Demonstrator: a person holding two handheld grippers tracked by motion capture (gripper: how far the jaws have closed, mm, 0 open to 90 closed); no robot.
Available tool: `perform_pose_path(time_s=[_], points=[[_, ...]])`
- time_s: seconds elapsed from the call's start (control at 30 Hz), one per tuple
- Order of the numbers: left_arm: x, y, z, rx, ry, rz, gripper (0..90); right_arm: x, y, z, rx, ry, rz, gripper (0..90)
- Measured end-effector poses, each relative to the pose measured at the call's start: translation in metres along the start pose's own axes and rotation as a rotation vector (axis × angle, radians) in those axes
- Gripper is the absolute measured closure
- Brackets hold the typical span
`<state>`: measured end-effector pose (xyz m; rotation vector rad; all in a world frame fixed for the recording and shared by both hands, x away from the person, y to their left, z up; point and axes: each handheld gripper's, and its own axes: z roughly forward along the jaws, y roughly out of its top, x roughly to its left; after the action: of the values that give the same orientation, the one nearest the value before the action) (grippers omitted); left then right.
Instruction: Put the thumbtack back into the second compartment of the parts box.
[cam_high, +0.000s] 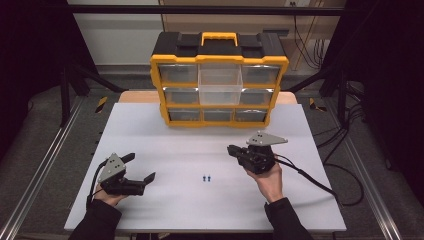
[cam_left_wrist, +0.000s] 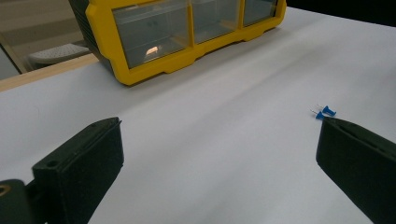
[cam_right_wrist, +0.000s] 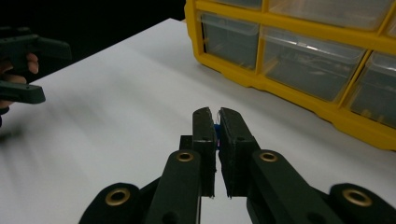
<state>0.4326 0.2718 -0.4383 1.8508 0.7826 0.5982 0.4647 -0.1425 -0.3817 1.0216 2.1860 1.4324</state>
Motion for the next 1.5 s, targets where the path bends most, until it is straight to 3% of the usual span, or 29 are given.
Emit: perform_pose_path(time_s=[0.5,1.27,1.5], points=[[0.0,0.0,0.0,-0.001,0.002,-0.001,0.5,-0.005,0.035,-0.018,-0.064,-0.017,-0.04,85.5],[0.001,0.0,0.0,0.0,0.001,-0.002,0.5,-0.006,0.078,-0.032,-0.098,-0.036,-0.078,85.5],[0.001,0.0,0.0,0.001,0.001,-0.002,0.5,-0.009,0.086,-0.036,-0.104,-0.044,-0.067,85.5]])
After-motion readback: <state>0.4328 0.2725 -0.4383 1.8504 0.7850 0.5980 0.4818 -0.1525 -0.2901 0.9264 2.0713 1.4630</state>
